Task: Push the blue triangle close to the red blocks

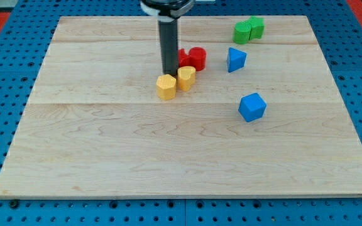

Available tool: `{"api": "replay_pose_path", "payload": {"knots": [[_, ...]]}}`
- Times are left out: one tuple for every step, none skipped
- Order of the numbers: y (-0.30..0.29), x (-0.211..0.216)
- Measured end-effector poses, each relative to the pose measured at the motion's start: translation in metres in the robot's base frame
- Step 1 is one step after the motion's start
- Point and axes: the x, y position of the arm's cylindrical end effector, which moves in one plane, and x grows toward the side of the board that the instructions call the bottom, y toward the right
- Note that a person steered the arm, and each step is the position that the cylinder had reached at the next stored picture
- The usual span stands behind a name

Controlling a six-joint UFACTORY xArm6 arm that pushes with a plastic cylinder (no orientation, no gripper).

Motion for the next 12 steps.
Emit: {"api": "replay_pose_path", "payload": {"knots": [[0.0, -0.008], [0.014, -0.007], [0.064, -0.002], [0.067, 0.032], [0.156, 0.035], [0.209, 0.018], [0.215, 0.017], [0.215, 0.017], [0.222, -0.017], [0.168, -0.021], [0.131, -0.002], [0.157, -0.006]]}}
